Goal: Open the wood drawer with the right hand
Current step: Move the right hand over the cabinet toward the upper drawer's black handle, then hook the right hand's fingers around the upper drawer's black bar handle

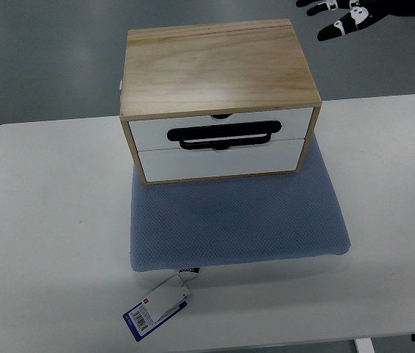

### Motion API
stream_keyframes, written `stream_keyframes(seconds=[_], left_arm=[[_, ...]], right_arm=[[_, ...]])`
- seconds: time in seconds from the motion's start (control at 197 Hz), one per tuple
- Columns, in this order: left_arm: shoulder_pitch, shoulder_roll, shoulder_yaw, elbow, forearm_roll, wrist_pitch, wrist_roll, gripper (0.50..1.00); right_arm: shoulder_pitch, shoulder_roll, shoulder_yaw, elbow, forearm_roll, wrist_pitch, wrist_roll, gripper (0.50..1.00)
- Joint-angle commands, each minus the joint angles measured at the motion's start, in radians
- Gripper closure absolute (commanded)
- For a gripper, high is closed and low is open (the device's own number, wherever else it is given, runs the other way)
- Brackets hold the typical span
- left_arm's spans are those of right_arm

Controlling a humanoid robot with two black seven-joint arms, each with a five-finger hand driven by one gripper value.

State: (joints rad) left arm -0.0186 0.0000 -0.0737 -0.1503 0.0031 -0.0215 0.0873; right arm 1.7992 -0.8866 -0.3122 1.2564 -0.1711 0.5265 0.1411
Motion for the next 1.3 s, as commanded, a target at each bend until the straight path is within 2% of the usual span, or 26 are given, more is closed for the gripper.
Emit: stream_keyframes(seconds=[0.0, 0.279, 0.4, 0.405, 0.415, 0.522, 0.537, 0.831, 1.13, 1.297], left_arm=[[0.0, 0.0, 0.0, 0.0, 0.0, 0.0, 0.0, 0.5], [0.0, 0.0, 0.0, 0.0, 0.0, 0.0, 0.0, 0.5], [0.0, 0.0, 0.0, 0.0, 0.0, 0.0, 0.0, 0.5], [0.0, 0.0, 0.0, 0.0, 0.0, 0.0, 0.0, 0.5], [0.0, 0.0, 0.0, 0.0, 0.0, 0.002, 0.0, 0.5], [0.0, 0.0, 0.0, 0.0, 0.0, 0.0, 0.0, 0.5], [0.0, 0.0, 0.0, 0.0, 0.0, 0.0, 0.0, 0.5], [0.0, 0.0, 0.0, 0.0, 0.0, 0.0, 0.0, 0.5], [0.0, 0.0, 0.0, 0.0, 0.0, 0.0, 0.0, 0.5], [0.0, 0.0, 0.0, 0.0, 0.0, 0.0, 0.0, 0.5]], right_arm=[[0.054, 0.029, -0.053, 0.026, -0.036, 0.0, -0.003, 0.57], [0.215, 0.236, -0.255, 0.058, -0.054, -0.013, -0.047, 0.572], [0.233, 0.278, -0.269, 0.061, -0.053, -0.014, -0.063, 0.572], [0.241, 0.302, -0.268, 0.061, -0.053, -0.016, -0.093, 0.572], [0.244, 0.307, -0.266, 0.061, -0.053, -0.016, -0.1, 0.572], [0.25, 0.328, -0.265, 0.061, -0.053, -0.02, -0.115, 0.572], [0.259, 0.356, -0.265, 0.063, -0.051, -0.029, -0.12, 0.574], [0.259, 0.434, -0.292, 0.064, -0.01, -0.049, -0.12, 0.574], [0.266, 0.497, -0.346, 0.129, 0.062, -0.169, -0.172, 0.576], [0.27, 0.509, -0.349, 0.138, 0.061, -0.189, -0.193, 0.576]])
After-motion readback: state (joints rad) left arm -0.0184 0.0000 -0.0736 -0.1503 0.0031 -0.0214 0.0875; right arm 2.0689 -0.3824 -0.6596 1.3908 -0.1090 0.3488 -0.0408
